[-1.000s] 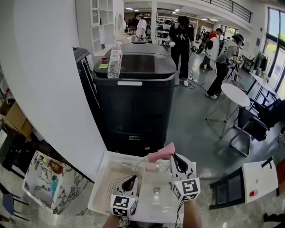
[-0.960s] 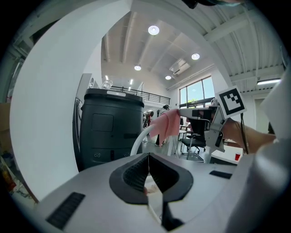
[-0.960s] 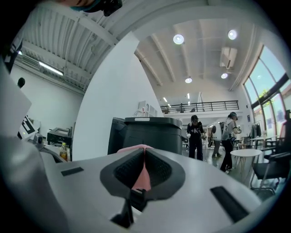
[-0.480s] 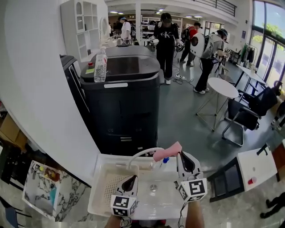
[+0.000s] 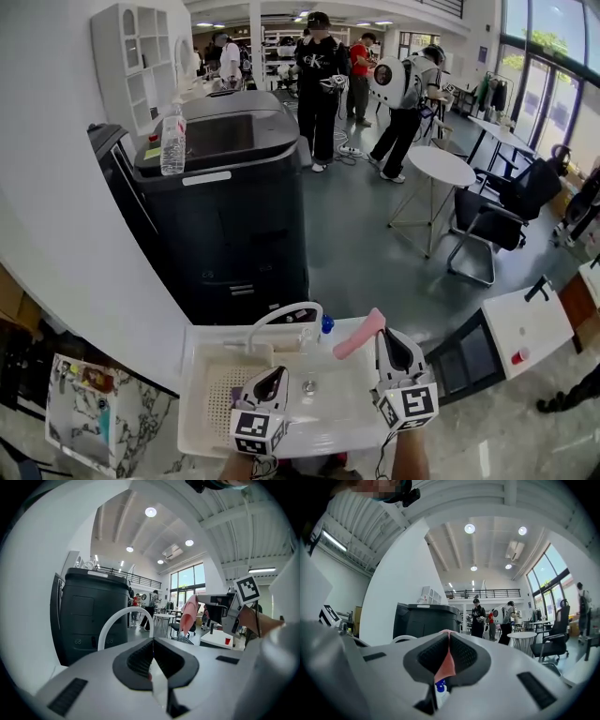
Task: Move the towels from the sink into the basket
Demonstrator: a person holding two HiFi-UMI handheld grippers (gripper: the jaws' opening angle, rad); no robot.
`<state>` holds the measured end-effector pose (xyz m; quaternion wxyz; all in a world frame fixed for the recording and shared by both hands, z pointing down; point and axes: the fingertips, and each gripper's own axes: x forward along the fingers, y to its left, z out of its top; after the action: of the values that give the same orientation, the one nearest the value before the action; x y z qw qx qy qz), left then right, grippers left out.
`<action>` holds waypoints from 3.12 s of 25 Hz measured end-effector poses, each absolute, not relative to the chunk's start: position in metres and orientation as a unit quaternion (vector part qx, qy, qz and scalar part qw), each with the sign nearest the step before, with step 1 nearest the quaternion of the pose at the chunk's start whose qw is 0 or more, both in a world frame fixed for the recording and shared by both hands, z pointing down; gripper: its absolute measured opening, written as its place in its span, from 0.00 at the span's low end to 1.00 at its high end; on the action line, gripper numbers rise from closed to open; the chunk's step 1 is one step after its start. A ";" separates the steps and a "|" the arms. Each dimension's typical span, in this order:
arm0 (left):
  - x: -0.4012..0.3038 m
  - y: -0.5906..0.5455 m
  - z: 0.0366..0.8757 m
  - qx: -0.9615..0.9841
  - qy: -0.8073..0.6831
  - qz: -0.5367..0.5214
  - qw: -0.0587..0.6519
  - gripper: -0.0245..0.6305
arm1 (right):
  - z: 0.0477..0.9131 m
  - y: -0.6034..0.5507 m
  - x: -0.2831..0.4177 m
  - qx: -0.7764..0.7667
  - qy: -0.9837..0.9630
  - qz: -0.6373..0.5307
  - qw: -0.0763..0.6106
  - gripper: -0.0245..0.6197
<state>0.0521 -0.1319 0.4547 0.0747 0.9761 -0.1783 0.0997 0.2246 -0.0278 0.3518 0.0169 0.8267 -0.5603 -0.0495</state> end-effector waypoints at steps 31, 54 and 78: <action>-0.065 -0.158 0.489 0.952 -0.261 0.130 0.092 0.05 | 0.464 -0.087 0.059 0.726 -0.685 0.064 0.019 0.10; -0.163 -0.194 0.539 0.921 -0.329 0.159 0.138 0.05 | 0.552 -0.156 -0.026 0.652 -0.742 0.136 0.077 0.10; -0.160 -0.186 0.551 0.922 -0.316 0.165 0.150 0.05 | 0.586 -0.149 -0.030 0.646 -0.734 0.195 0.079 0.32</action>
<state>-0.1600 -0.1856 0.5513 0.1499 0.9221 -0.3164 0.1647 -0.0298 -0.1486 0.5863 0.0786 0.6458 -0.7340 0.1949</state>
